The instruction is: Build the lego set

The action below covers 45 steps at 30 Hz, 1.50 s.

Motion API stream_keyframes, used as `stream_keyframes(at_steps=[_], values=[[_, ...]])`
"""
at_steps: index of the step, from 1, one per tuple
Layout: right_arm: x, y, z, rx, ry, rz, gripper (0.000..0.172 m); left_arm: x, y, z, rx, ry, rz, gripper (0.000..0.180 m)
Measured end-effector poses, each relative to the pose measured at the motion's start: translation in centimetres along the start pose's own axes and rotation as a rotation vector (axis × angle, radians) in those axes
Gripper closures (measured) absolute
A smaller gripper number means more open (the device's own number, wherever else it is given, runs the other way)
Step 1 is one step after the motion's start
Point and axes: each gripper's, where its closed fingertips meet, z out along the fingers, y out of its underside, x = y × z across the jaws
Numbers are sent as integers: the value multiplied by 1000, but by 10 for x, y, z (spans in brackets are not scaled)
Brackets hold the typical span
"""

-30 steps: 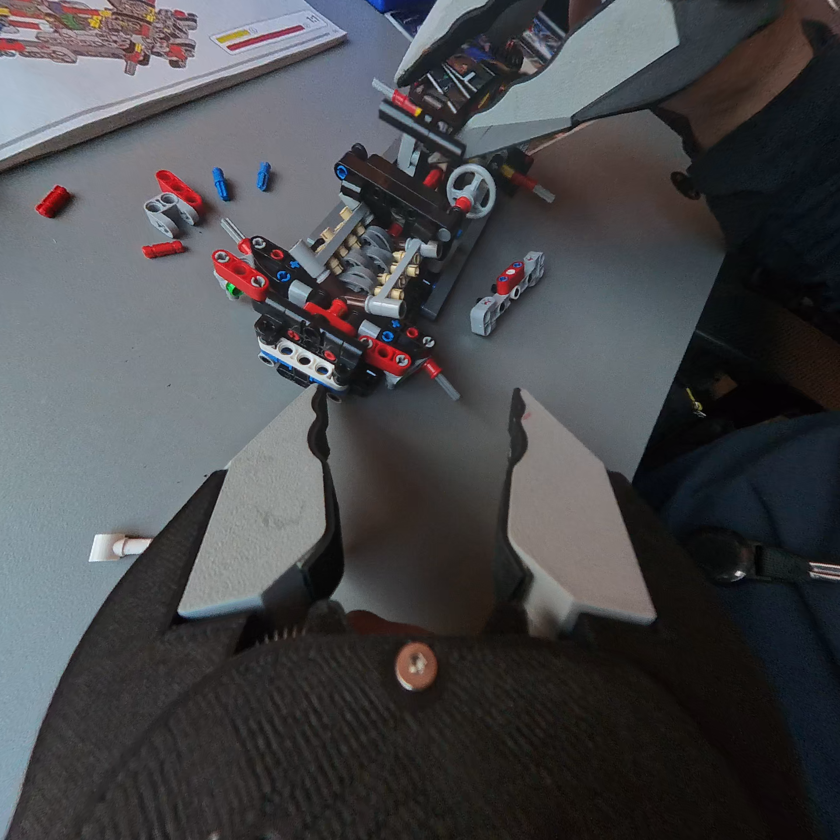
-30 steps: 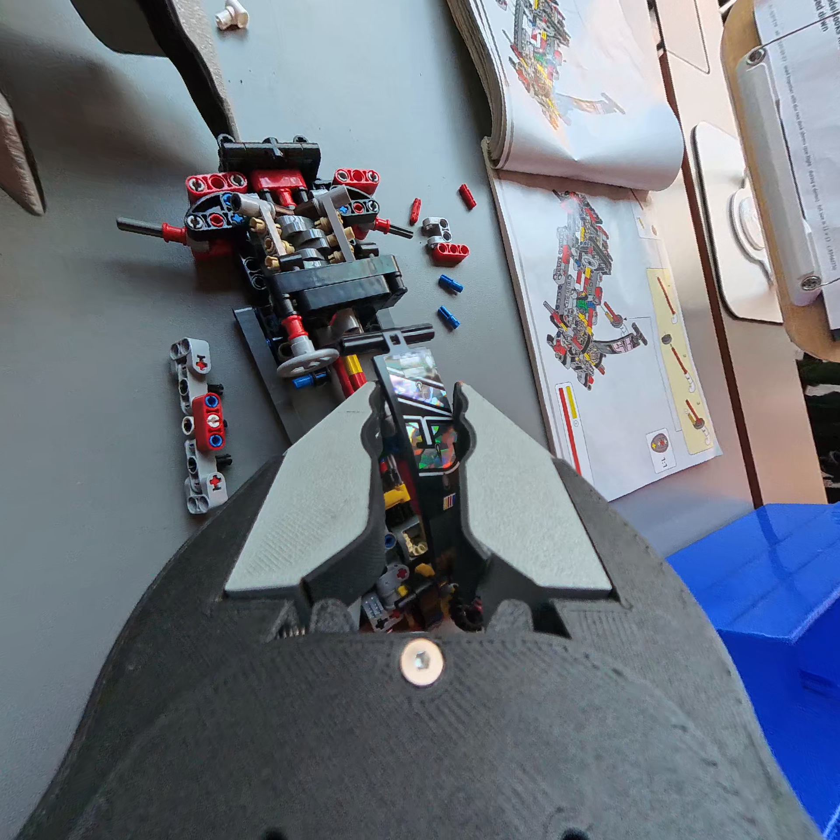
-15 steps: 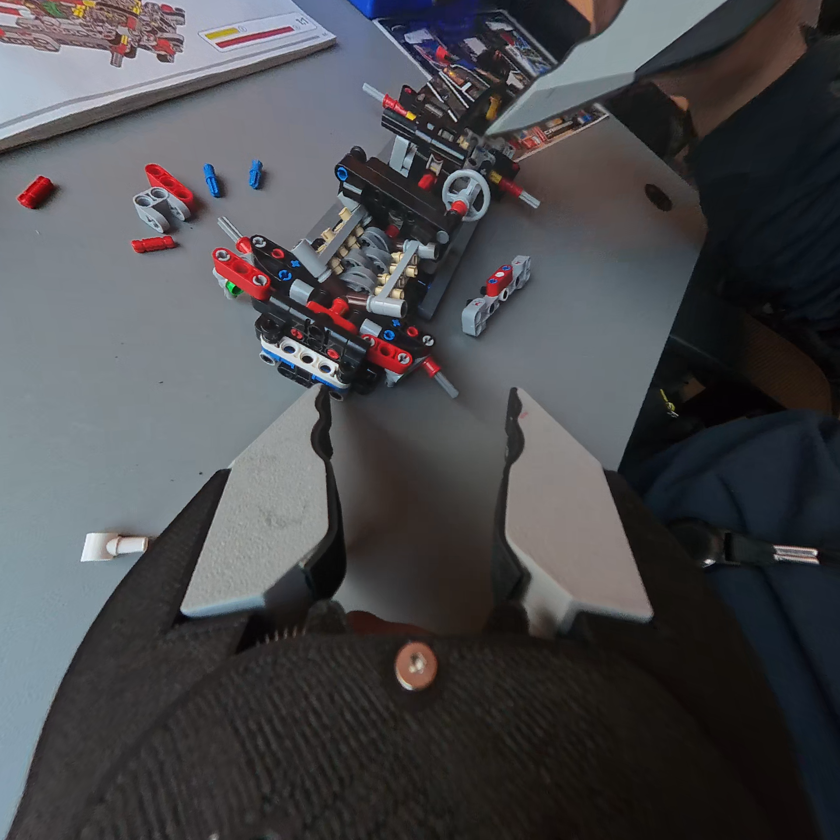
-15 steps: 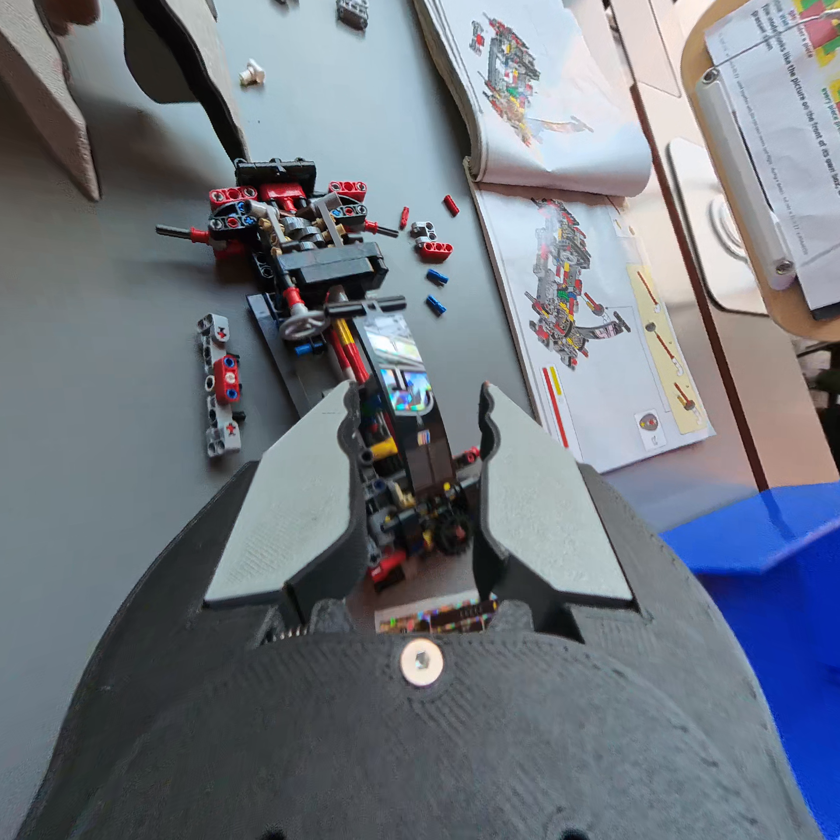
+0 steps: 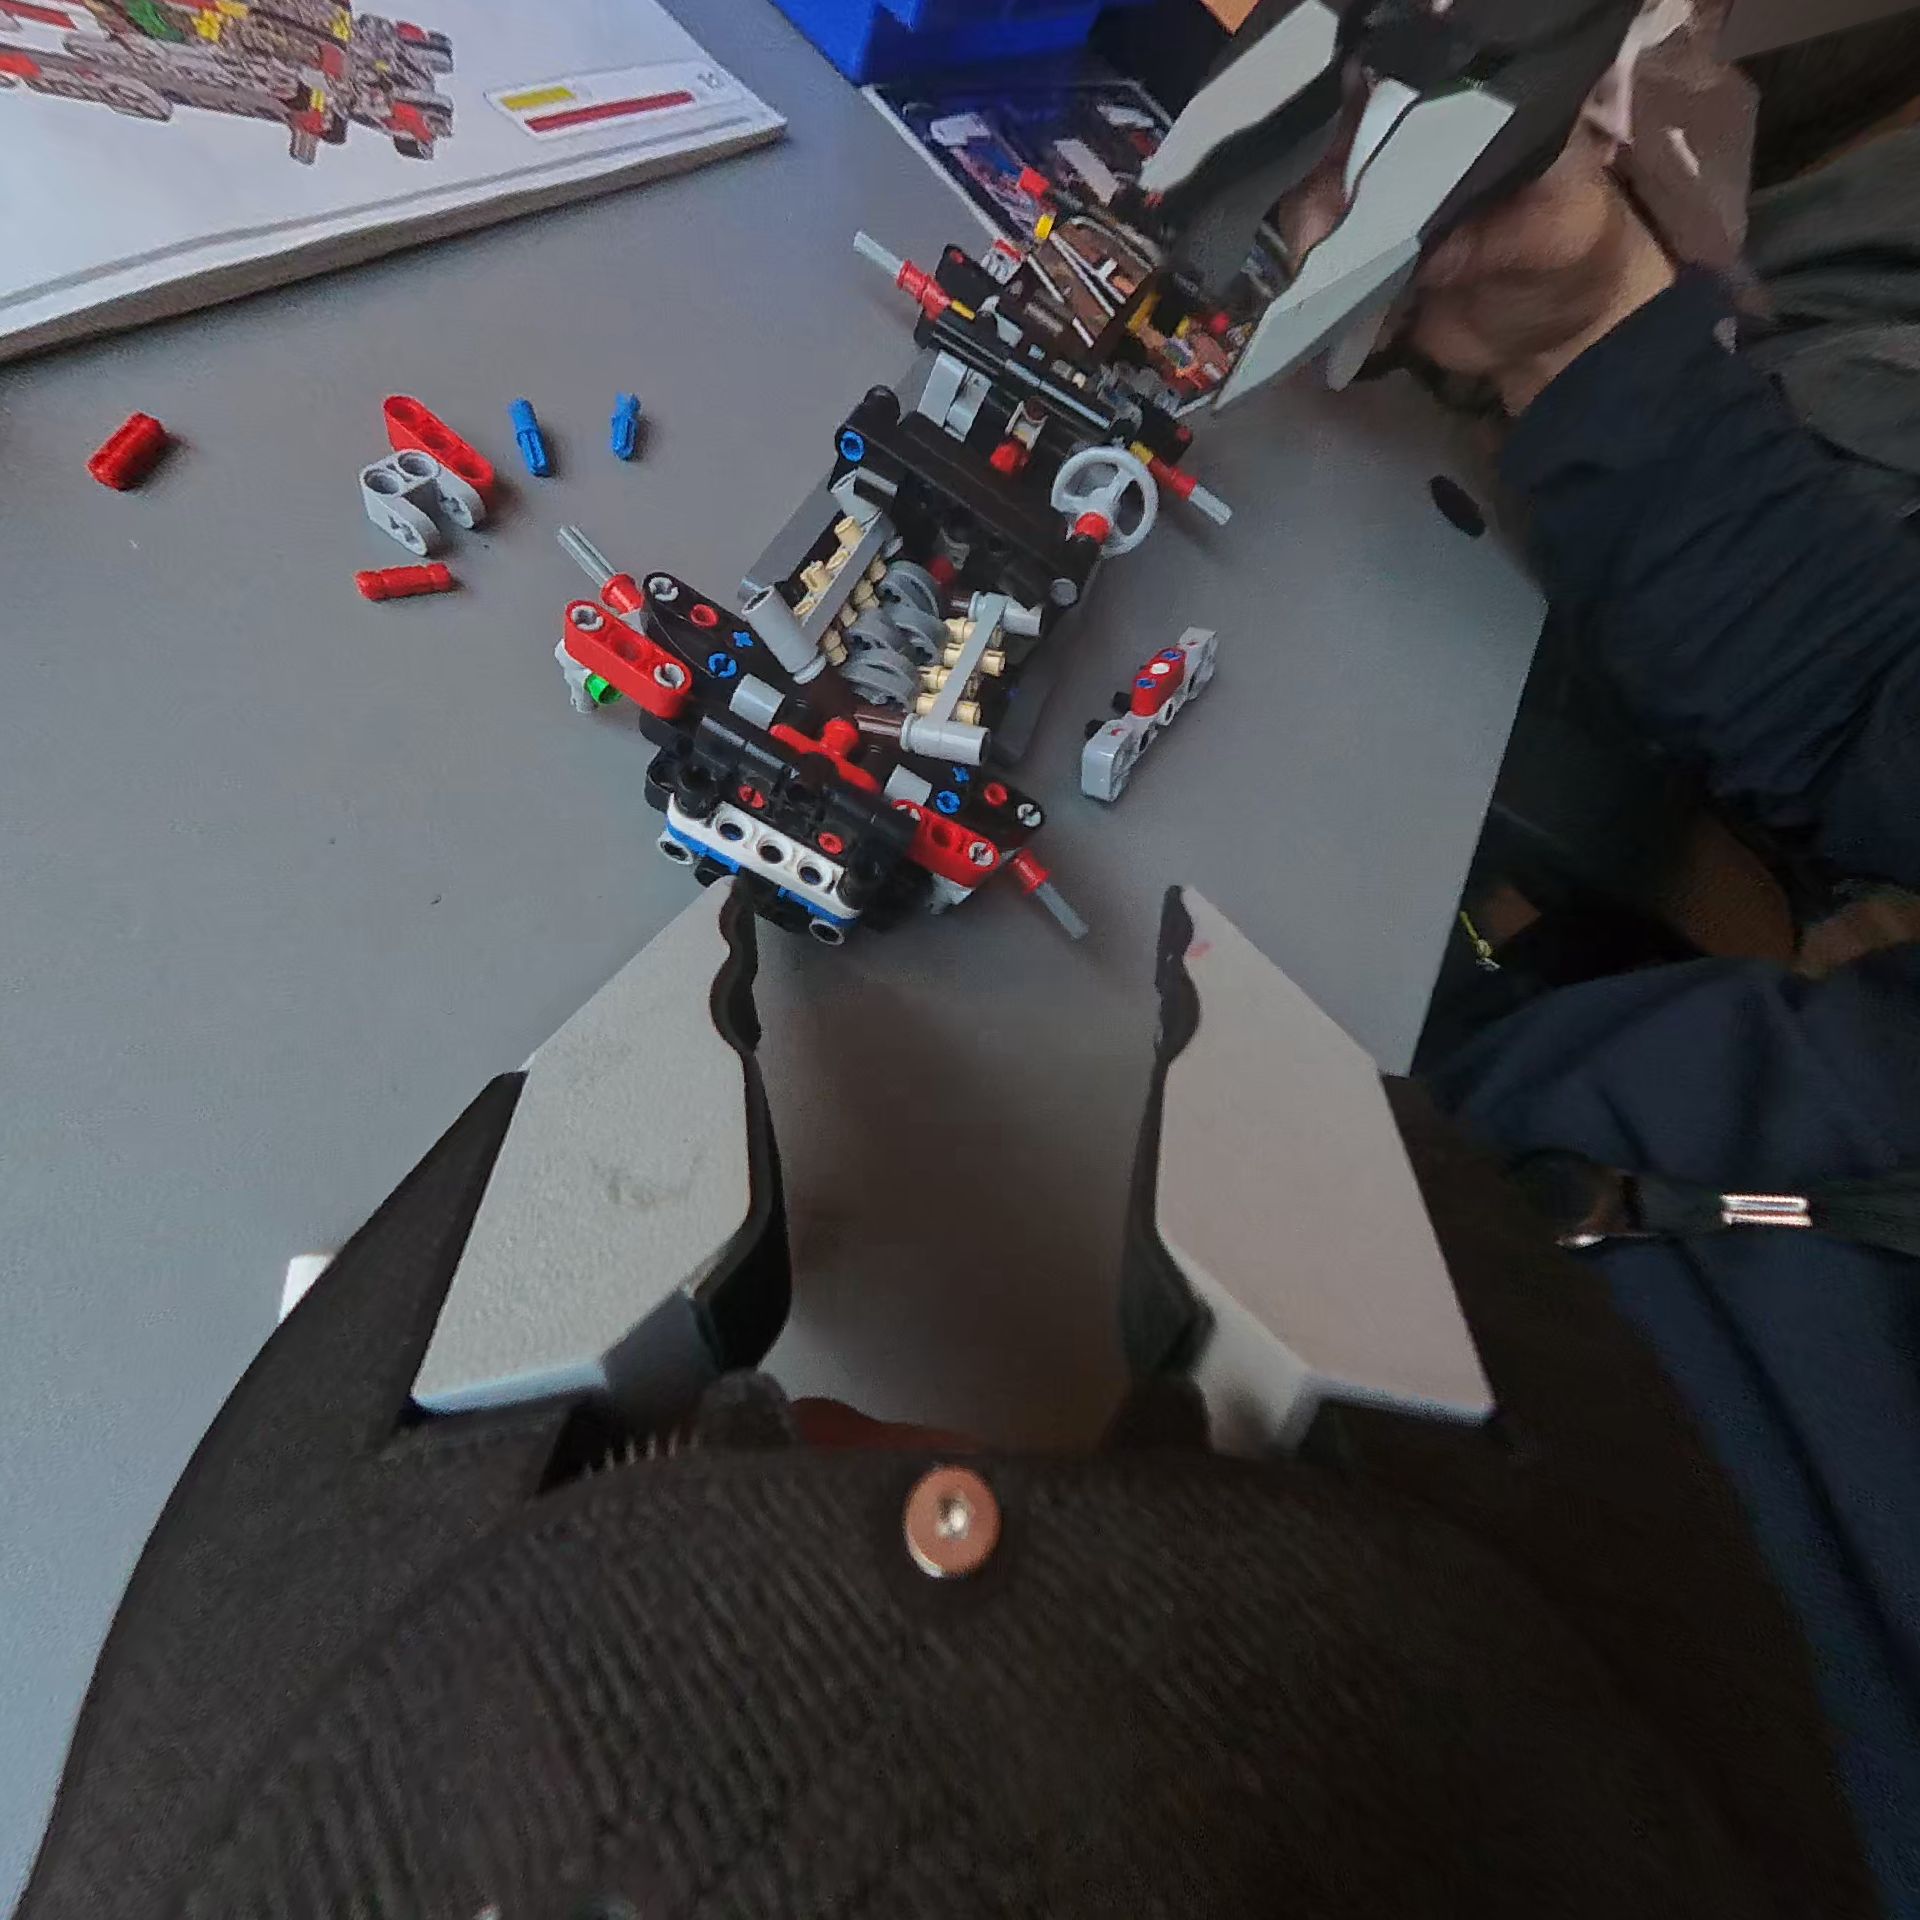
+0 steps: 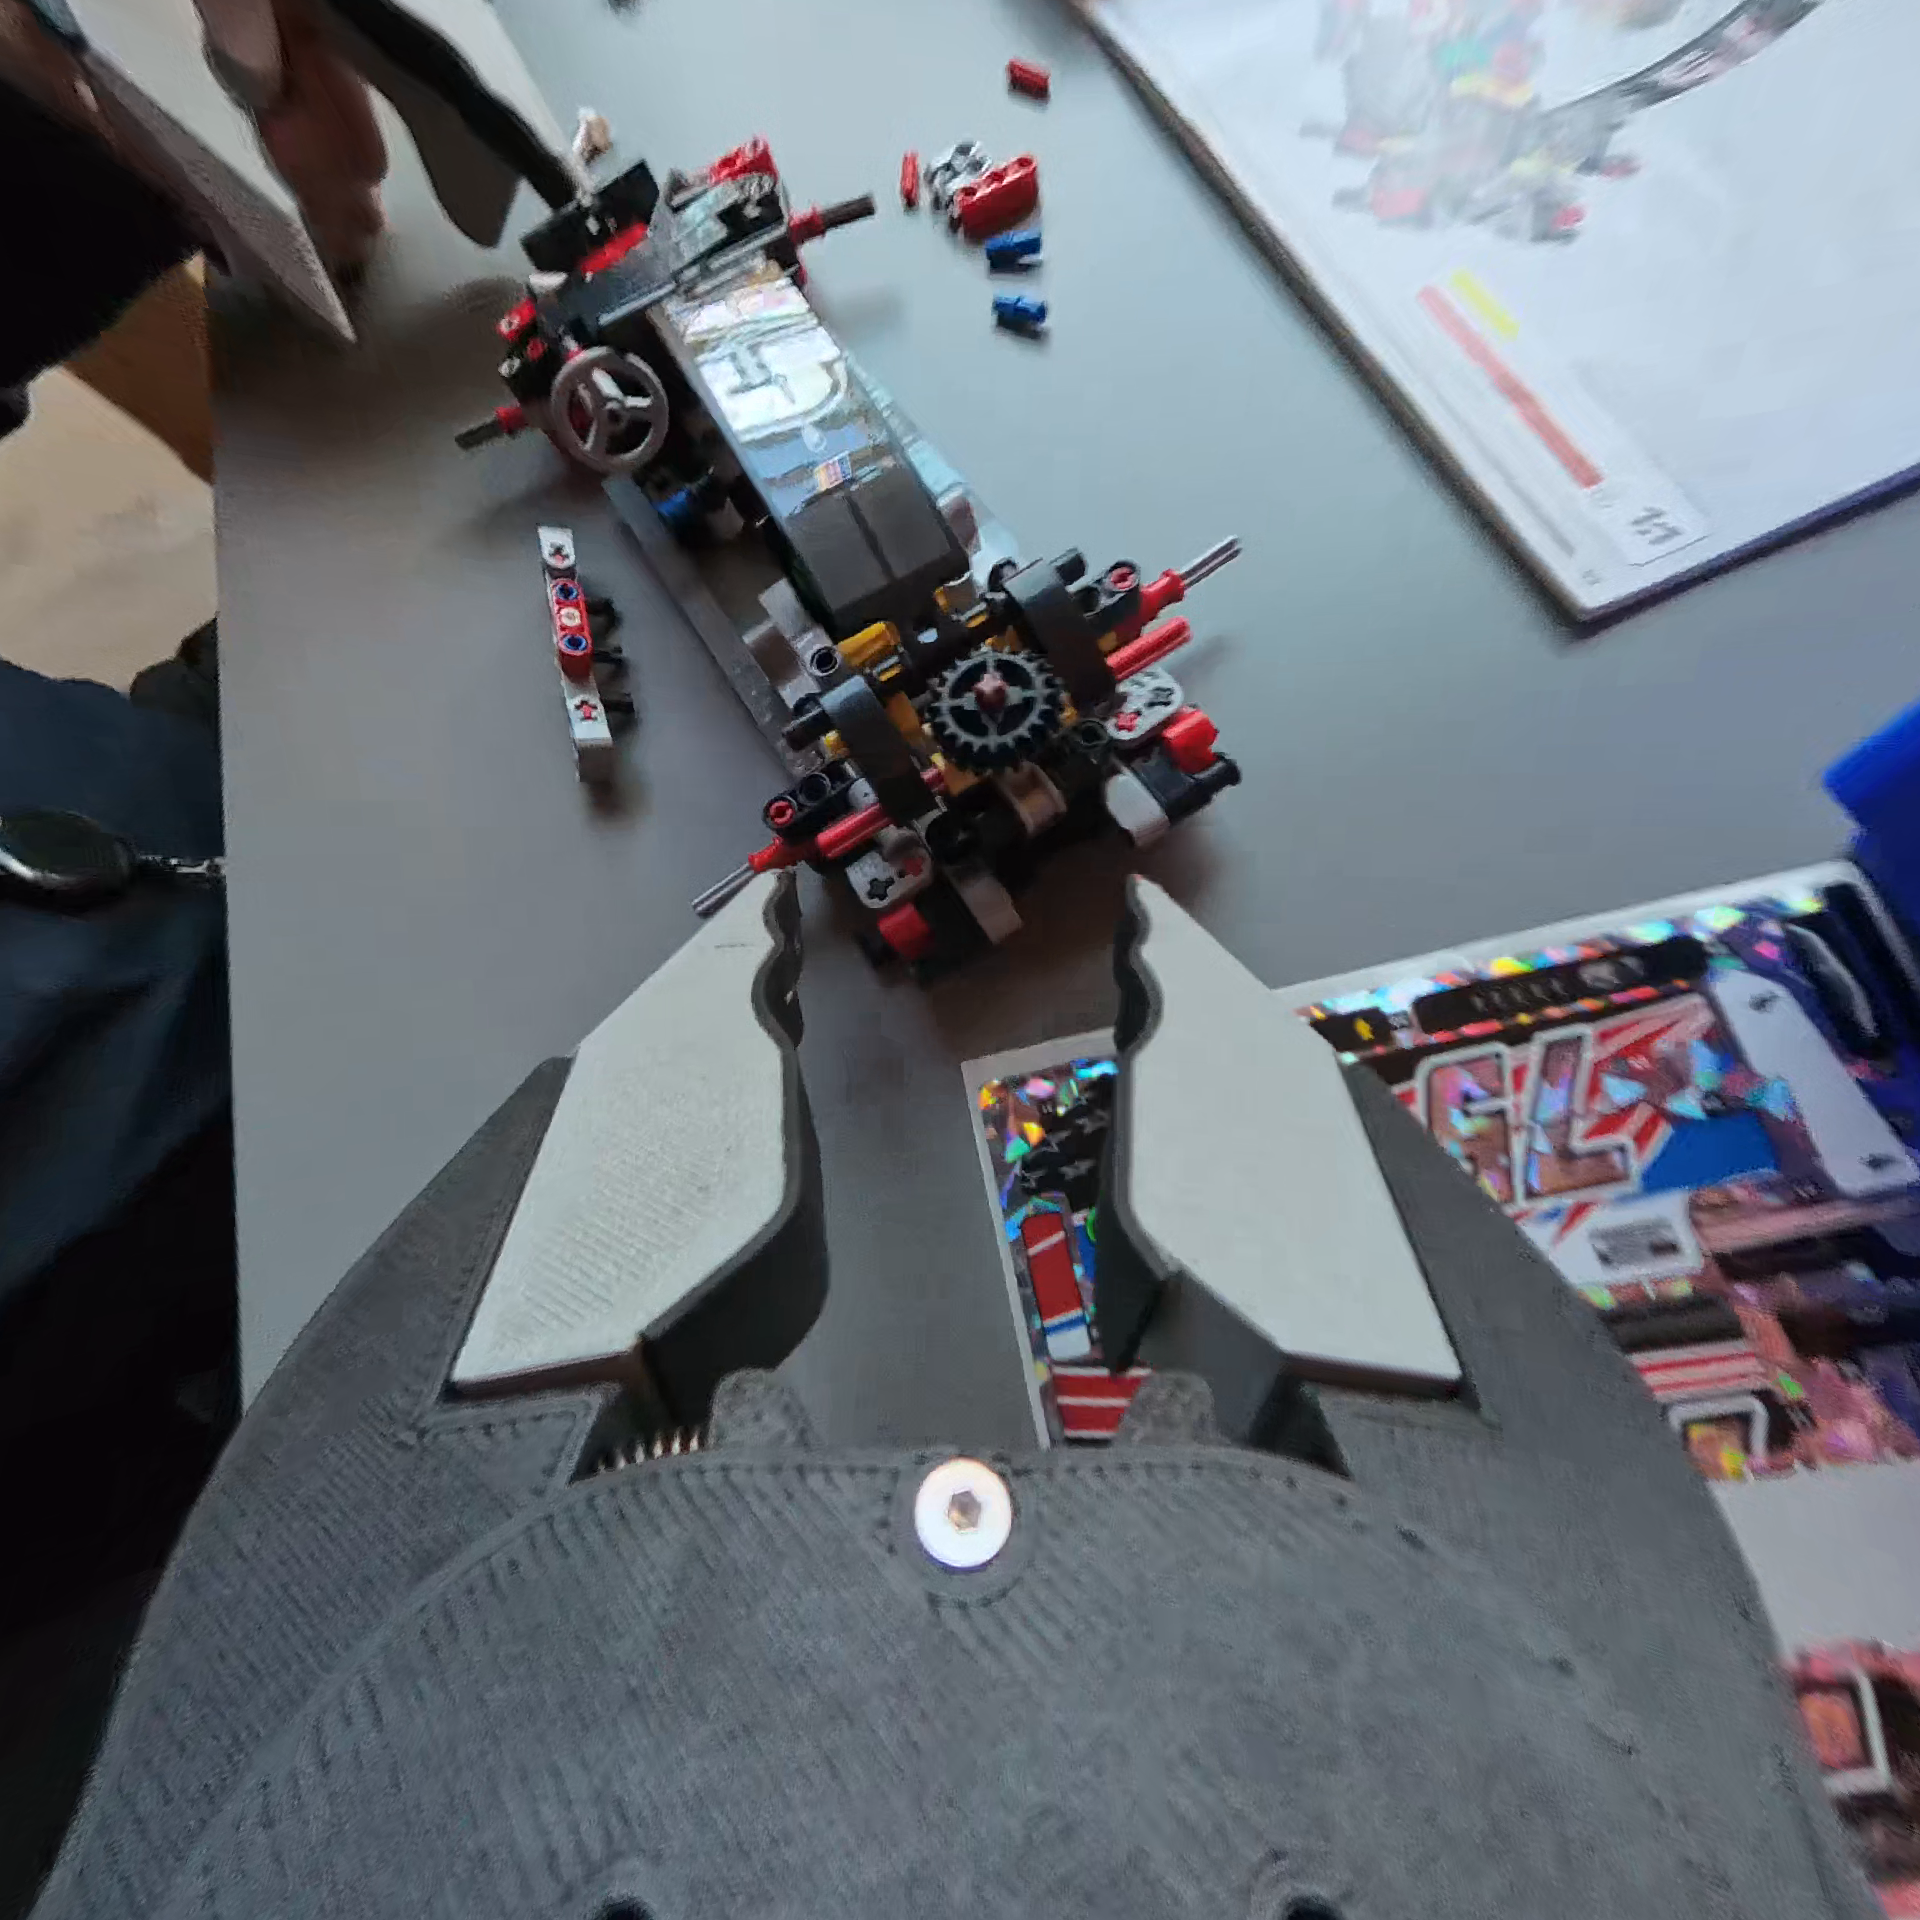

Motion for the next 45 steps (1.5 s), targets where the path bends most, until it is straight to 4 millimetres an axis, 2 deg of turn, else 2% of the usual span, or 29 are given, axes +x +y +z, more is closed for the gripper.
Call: stream_keyframes(at_steps=[1,2,6,12,15,26,28,35,37,40,45], values=[[-5,2,6,-17,-33,-13,122,0,1,3,-12,-8,6,102],[-8,2,10,-30,-55,-24,124,-1,0,5,-15,-25,19,104],[-3,4,18,-70,10,-95,134,-11,0,6,-29,-103,54,115],[-2,4,19,-86,47,-136,134,-11,1,8,-37,-139,71,116],[-3,4,20,-98,54,-151,134,-8,2,8,-54,-135,78,110],[-1,1,23,-74,72,-122,134,-8,1,8,-36,-150,55,107],[0,0,24,-57,74,-113,134,-7,0,8,-22,-143,40,100],[0,-1,24,-25,75,-110,133,-9,-1,7,-2,-144,34,102],[0,0,22,-26,87,-114,130,-10,-2,5,0,-160,58,102],[7,1,8,-15,172,-130,124,-13,-5,-8,0,-208,135,99],[1,-9,-14,84,229,-157,120,-20,-14,-26,16,-204,200,97]])
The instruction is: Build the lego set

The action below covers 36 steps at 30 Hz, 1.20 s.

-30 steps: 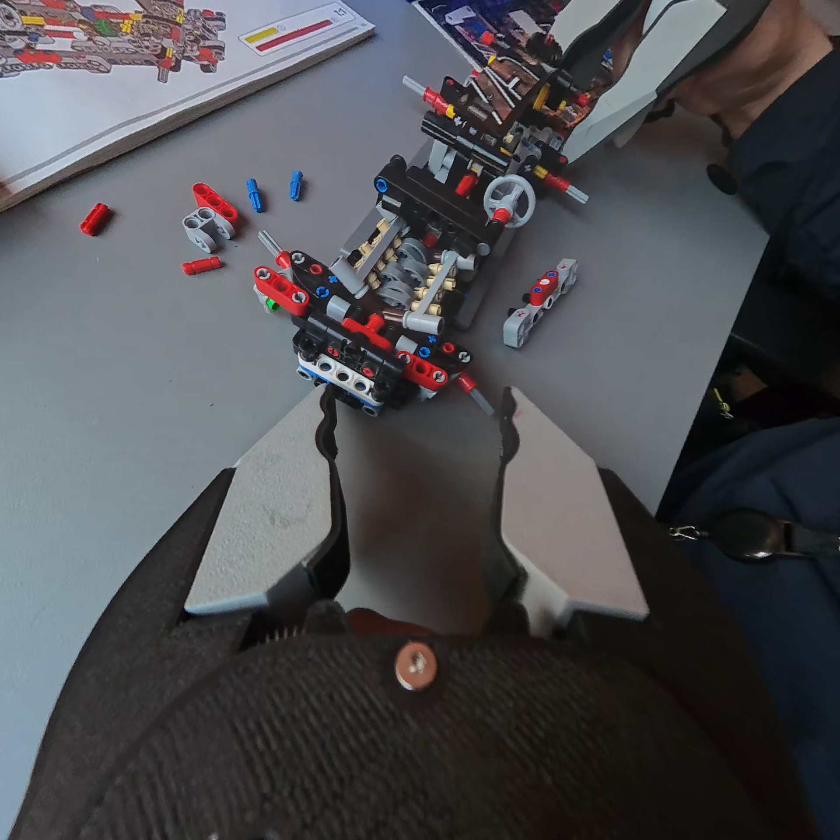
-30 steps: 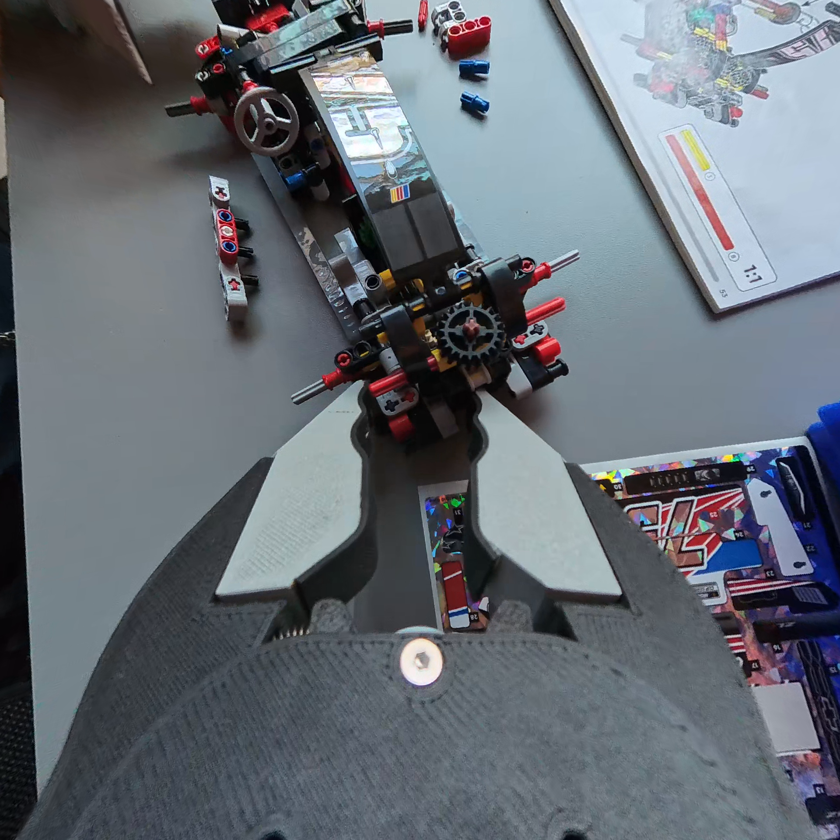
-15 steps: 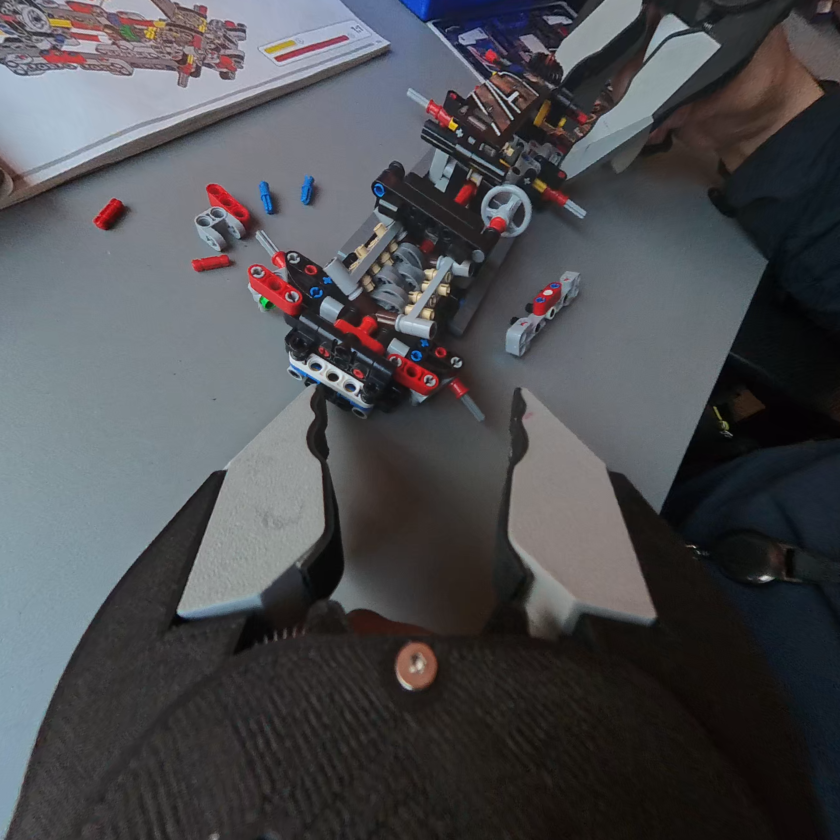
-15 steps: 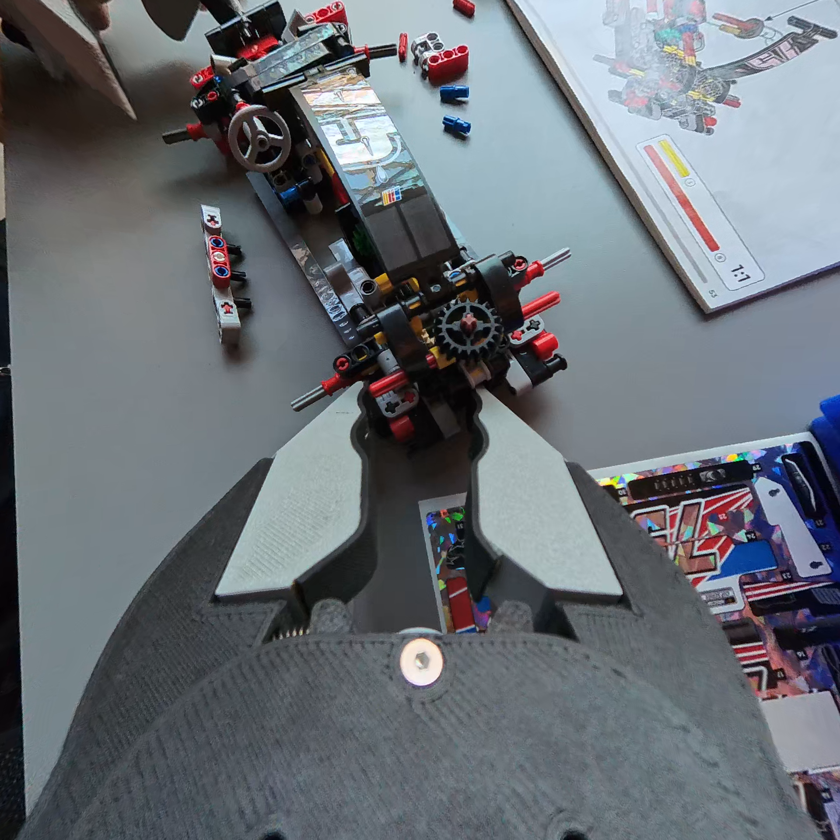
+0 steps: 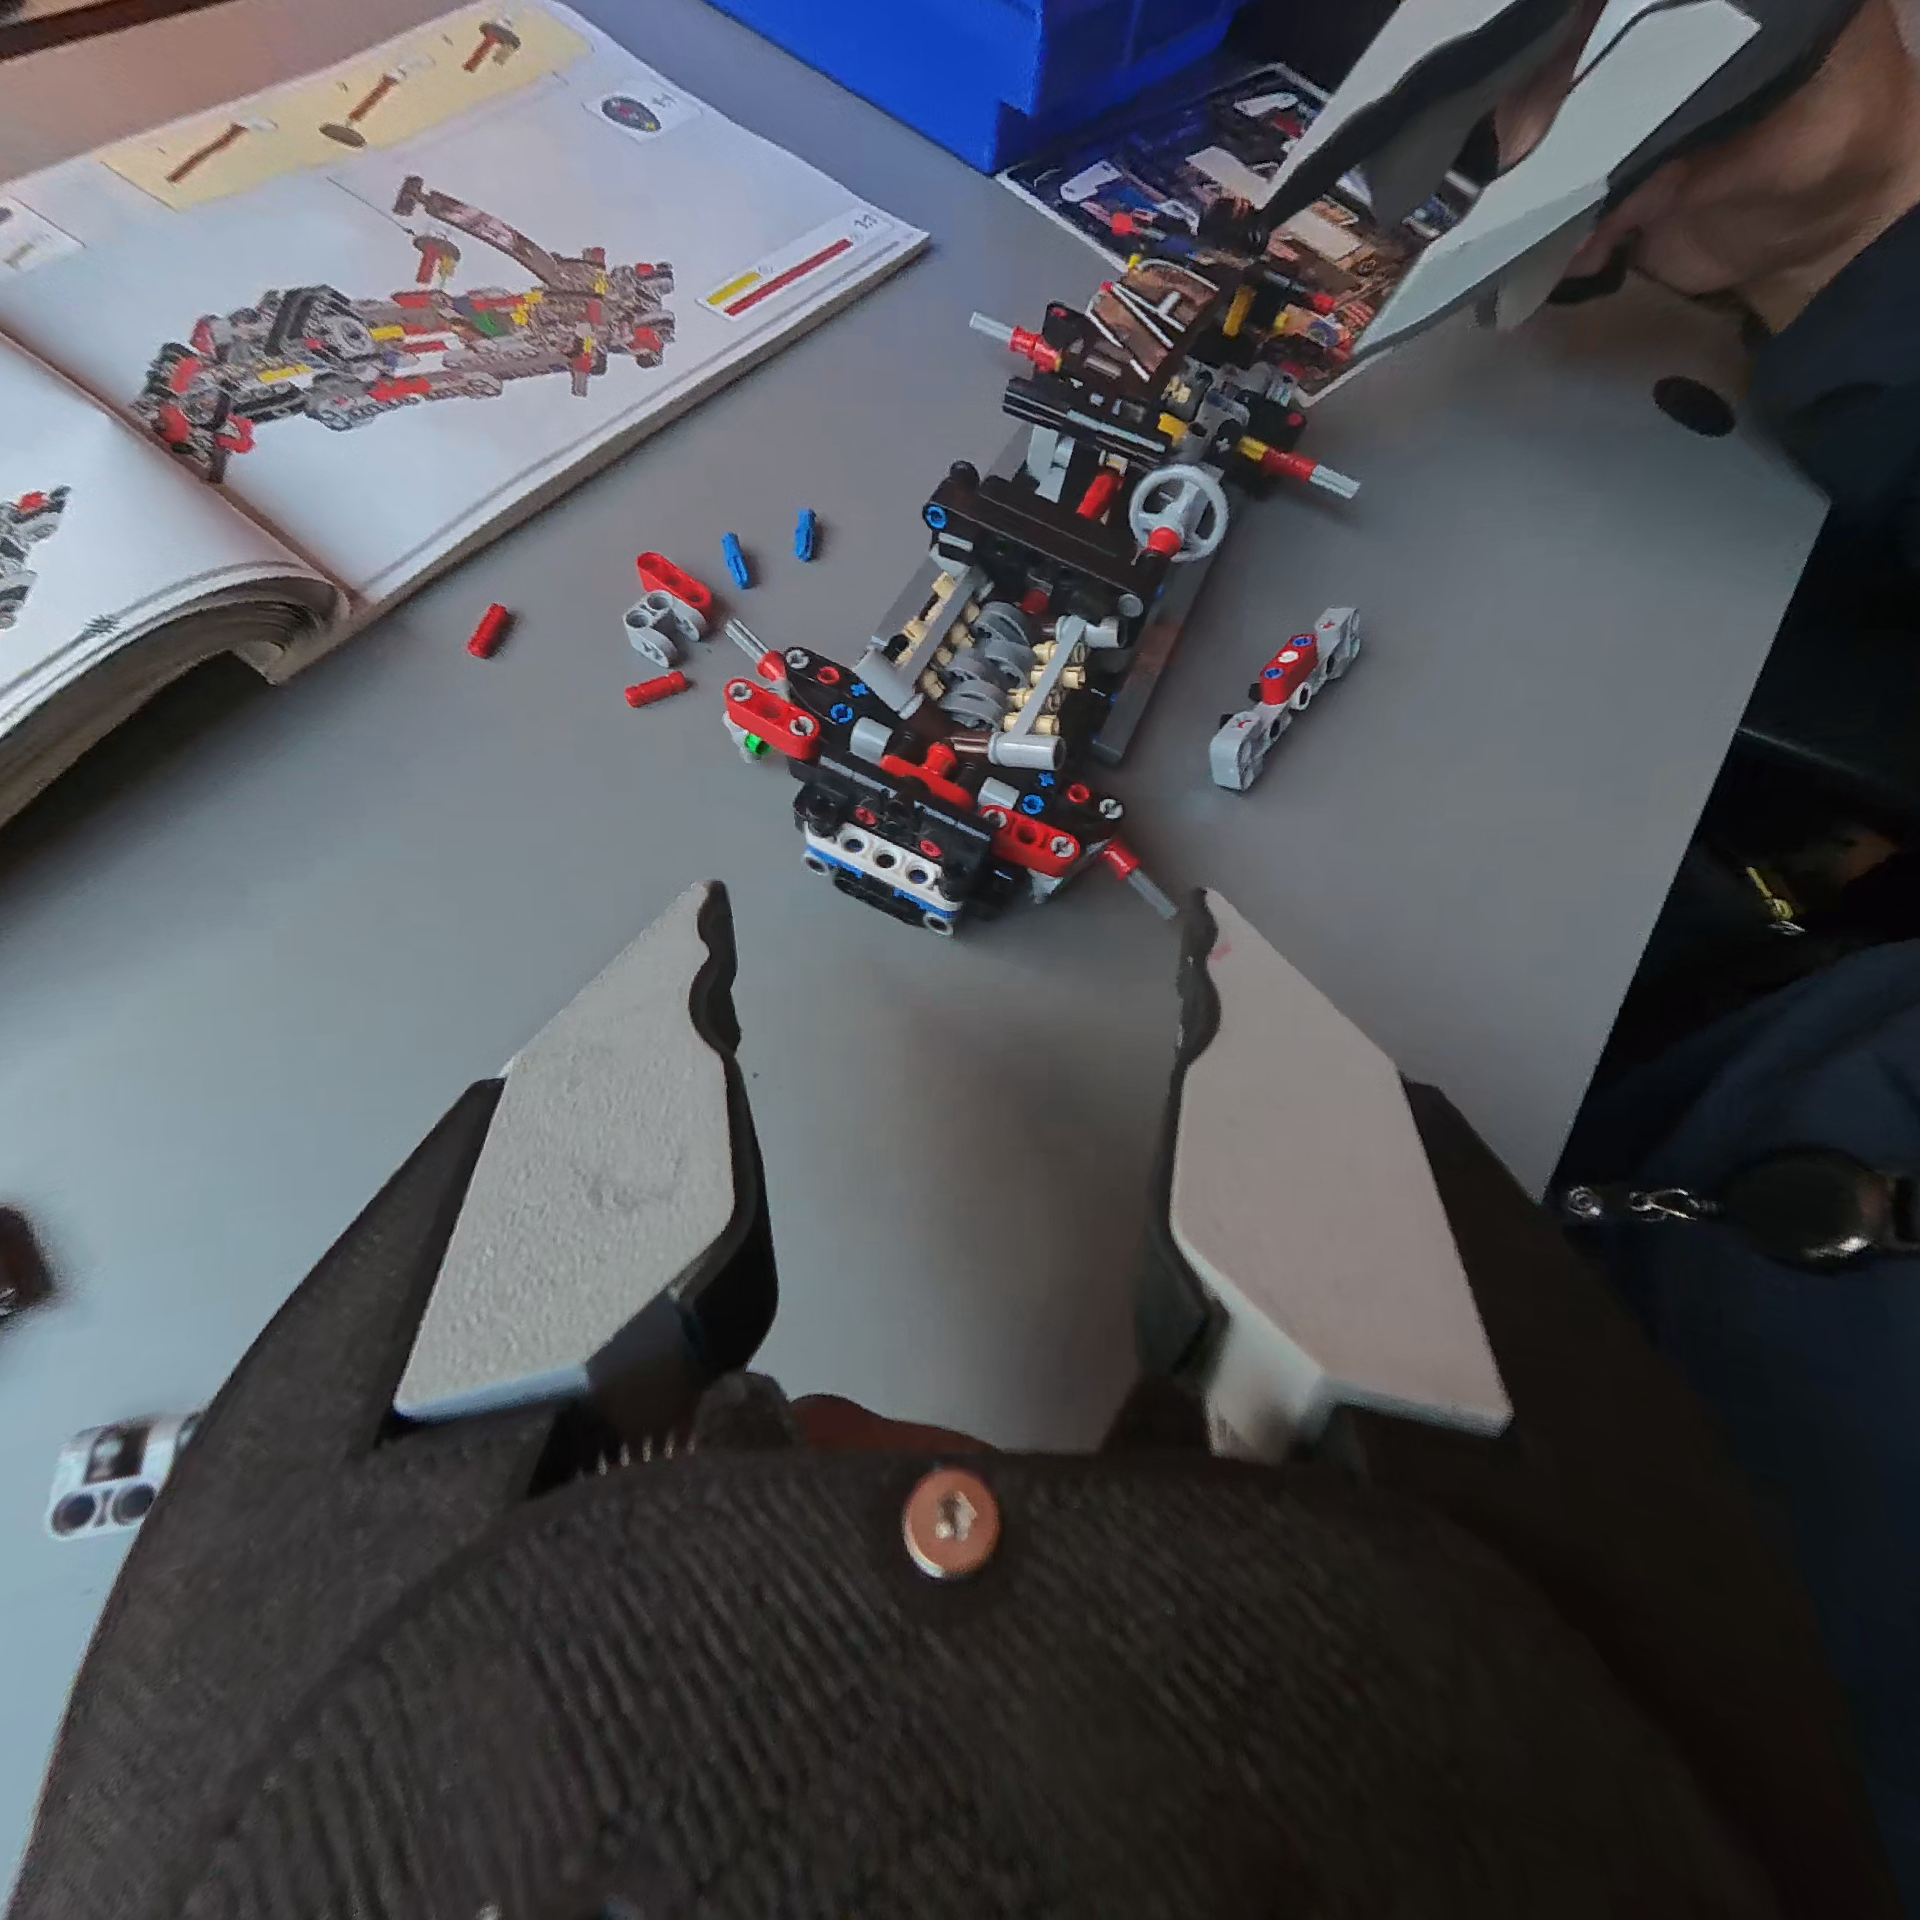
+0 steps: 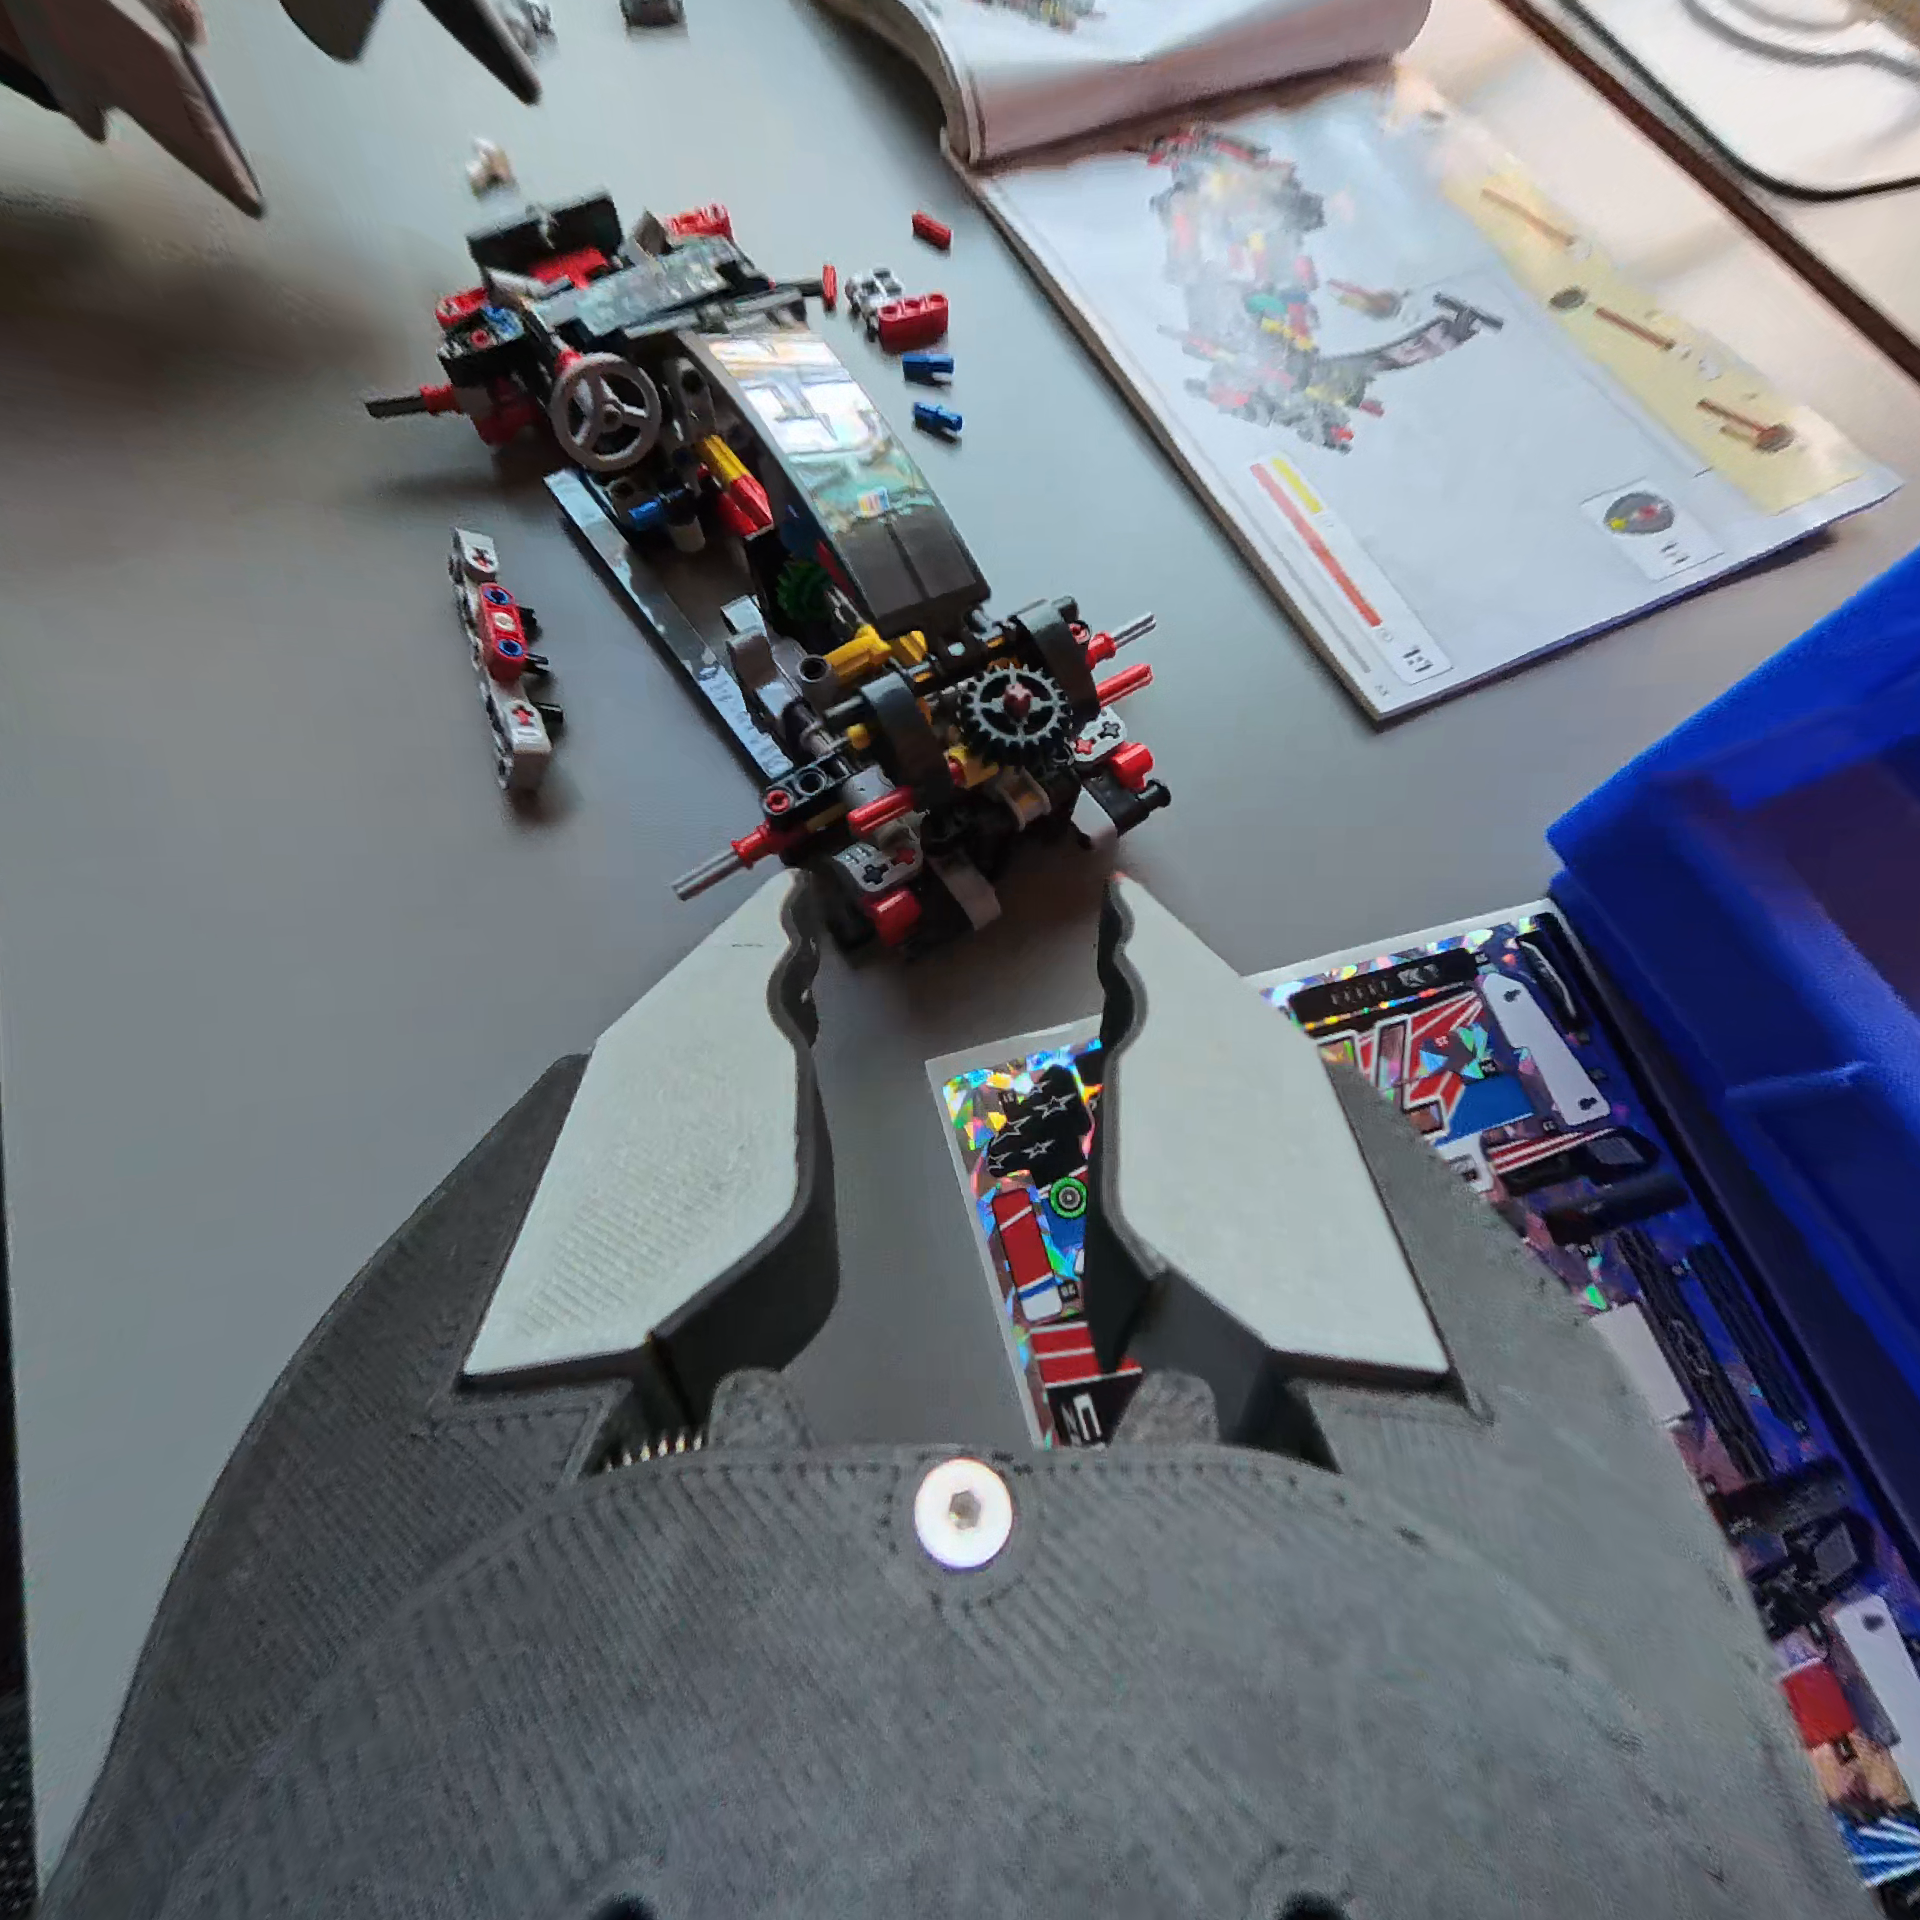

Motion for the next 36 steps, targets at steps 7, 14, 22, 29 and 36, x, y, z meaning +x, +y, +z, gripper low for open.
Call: stream_keyframes(at_steps=[7,14,22,29,36], values=[[-7,-8,-5,110,6,-62,111,-3,7,3,36,79,34,94],[5,-9,-8,199,66,-19,102,11,9,-1,51,214,58,95],[28,-6,-9,186,204,27,95,18,6,-7,78,311,27,108],[36,-4,-9,170,268,16,97,21,-2,-17,139,401,-27,117],[36,-4,-9,172,255,15,102,21,-4,-20,166,382,-4,121]])
